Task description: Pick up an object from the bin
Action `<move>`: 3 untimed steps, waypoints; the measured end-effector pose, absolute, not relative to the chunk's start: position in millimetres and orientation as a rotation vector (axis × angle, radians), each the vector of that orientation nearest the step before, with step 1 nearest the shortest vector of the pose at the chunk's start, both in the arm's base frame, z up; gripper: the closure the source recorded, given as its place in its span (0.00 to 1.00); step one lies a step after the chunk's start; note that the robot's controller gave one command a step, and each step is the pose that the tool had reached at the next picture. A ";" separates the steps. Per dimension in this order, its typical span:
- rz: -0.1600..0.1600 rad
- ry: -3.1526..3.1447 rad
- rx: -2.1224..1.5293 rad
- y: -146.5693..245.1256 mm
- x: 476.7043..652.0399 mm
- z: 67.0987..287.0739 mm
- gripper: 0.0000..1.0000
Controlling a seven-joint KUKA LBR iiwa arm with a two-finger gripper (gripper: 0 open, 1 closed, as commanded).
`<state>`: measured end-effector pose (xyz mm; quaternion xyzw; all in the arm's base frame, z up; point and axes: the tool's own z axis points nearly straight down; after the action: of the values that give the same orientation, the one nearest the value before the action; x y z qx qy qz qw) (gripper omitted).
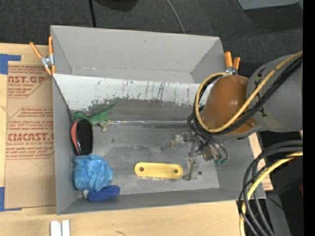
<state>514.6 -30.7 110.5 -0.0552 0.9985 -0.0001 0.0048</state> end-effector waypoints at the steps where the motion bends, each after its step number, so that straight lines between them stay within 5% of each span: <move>1: -0.001 3.128 -0.234 1.1 500.2 80.1 0.00; 2: 0.000 3.110 -0.347 19.4 500.1 70.8 1.00; 3: 0.000 3.110 -0.346 19.4 500.1 70.9 1.00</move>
Offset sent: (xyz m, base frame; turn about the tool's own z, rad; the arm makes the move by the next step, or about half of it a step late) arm -0.0154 0.0489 -0.0405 -0.1107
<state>500.1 19.4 70.9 -0.1107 0.9938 -0.0001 0.0061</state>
